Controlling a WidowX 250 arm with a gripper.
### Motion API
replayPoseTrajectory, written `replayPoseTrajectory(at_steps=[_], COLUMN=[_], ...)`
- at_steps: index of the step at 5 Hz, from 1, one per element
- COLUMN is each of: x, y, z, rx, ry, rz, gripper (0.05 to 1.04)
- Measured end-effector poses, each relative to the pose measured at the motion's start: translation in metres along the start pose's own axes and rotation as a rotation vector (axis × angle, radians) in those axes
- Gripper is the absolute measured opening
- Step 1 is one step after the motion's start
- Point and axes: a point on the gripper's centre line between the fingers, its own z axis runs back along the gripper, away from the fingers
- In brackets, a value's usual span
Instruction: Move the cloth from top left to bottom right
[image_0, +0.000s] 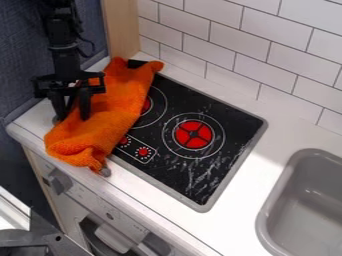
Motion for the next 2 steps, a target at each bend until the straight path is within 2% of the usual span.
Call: replayPoseTrajectory(at_steps=[1, 2], x=[-0.0005, -0.0048], y=[-0.0016, -0.0066], z=[0.0002, 0.0064], rx=[0.003, 0.003], ry=[0.0, -0.016], rz=[-0.004, -0.026], gripper=[0.152, 0.056])
